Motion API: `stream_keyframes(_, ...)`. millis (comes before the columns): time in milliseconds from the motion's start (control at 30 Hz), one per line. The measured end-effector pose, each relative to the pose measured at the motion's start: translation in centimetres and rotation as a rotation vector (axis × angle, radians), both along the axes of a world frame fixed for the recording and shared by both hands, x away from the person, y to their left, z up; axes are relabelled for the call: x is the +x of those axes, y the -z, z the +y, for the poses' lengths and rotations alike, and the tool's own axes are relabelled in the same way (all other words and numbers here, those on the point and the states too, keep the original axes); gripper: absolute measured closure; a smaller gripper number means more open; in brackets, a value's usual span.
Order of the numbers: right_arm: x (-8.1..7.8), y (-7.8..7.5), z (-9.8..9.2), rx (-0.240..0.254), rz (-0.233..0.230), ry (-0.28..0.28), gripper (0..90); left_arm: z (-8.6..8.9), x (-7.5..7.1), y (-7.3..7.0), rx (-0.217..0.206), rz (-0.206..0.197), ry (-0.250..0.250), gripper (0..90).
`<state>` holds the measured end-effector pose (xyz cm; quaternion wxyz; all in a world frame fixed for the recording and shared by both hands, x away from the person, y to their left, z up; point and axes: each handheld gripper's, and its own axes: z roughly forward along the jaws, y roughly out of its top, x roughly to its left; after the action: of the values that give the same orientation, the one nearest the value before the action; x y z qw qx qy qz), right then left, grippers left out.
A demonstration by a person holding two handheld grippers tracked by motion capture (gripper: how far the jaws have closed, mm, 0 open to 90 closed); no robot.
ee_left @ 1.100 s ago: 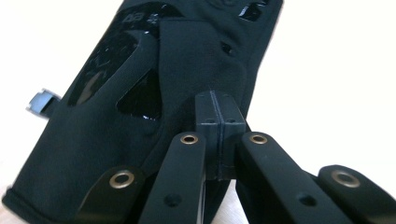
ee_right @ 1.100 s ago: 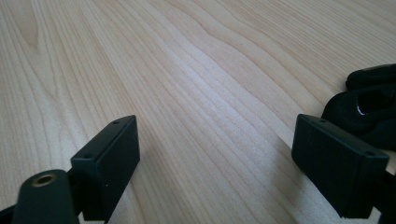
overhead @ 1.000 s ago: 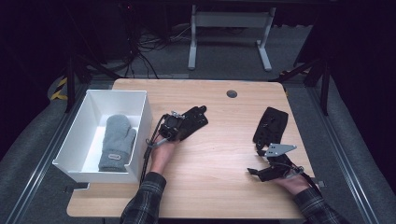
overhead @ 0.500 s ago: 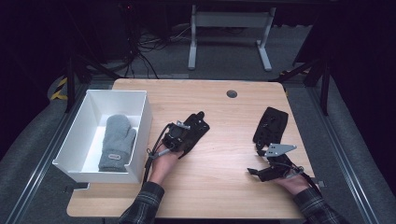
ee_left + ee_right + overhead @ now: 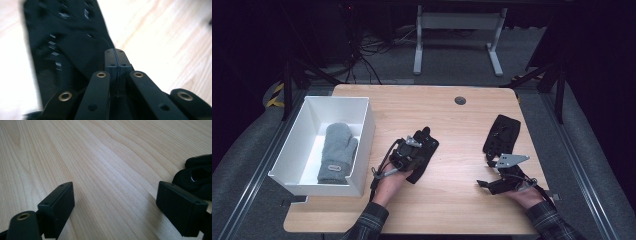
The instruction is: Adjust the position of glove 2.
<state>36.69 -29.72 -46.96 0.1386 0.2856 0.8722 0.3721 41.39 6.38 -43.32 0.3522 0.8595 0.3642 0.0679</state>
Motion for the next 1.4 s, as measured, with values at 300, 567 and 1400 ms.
stream_keyframes(300, 0.0, 0.0, 0.0, 0.0, 0.0, 0.001, 15.7, 2.2, 3.2, 0.2, -0.018, -0.004, -0.119, 90.0)
stream_keyframes(567, 0.0, 0.0, 0.0, 0.0, 0.0, 0.001, 15.7, 2.3, 4.3, 2.1, 0.008, 0.049, -0.127, 90.0)
stream_keyframes(1400, 0.0, 0.0, 0.0, 0.0, -0.001, 0.003, 15.7, -1.3, -0.8, 1.9, 0.019, 0.101, 0.077, 90.0)
